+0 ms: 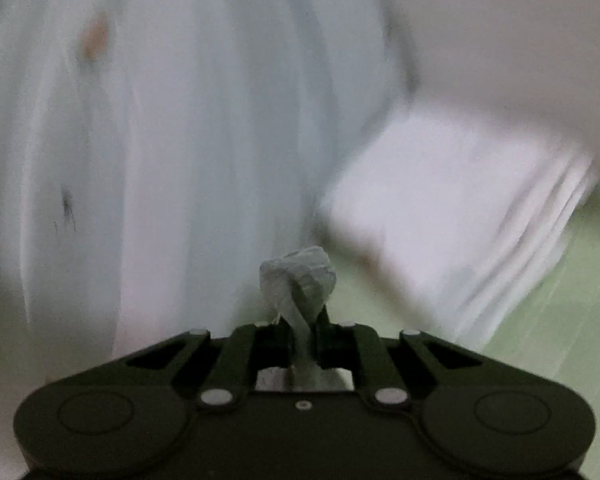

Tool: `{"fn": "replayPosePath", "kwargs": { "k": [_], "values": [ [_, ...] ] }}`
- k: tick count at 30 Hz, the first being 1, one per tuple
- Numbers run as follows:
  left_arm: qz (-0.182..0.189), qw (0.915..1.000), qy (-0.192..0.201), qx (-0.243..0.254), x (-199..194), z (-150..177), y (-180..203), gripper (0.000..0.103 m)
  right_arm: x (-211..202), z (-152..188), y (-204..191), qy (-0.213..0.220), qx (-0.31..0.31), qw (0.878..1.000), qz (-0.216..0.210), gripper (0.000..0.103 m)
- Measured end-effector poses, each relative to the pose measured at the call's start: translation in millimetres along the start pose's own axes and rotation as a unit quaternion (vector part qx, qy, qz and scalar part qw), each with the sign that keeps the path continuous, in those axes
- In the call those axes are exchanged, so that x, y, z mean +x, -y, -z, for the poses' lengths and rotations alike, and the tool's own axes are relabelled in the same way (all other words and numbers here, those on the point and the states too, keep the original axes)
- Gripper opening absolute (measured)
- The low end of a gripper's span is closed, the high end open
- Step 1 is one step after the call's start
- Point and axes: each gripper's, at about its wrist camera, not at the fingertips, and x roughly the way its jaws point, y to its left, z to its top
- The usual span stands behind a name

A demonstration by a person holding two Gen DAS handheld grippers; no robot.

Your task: Fold clothes

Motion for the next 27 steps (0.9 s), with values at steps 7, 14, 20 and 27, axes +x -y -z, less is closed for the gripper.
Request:
{"fn": "replayPosePath", "kwargs": {
  "k": [7,14,20,27],
  "values": [
    [0.000,0.9999,-0.012,-0.007,-5,-4,-7,0.099,13,64,54,-0.156,-0.081,0.967,0.183,0.033],
    [-0.043,0.9979,0.014,-0.046,-30,-3,-35,0.099,9,75,41,-0.163,-0.131,0.963,0.172,0.072],
    [-0.059,0.9921,0.009,-0.111,-40,4,-71,0.098,20,95,15,-0.197,-0.143,0.962,0.127,0.076],
    [-0.051,0.9926,-0.002,-0.111,-39,24,-71,0.089,16,123,-14,-0.235,-0.164,0.955,0.078,0.076]
  ]
}}
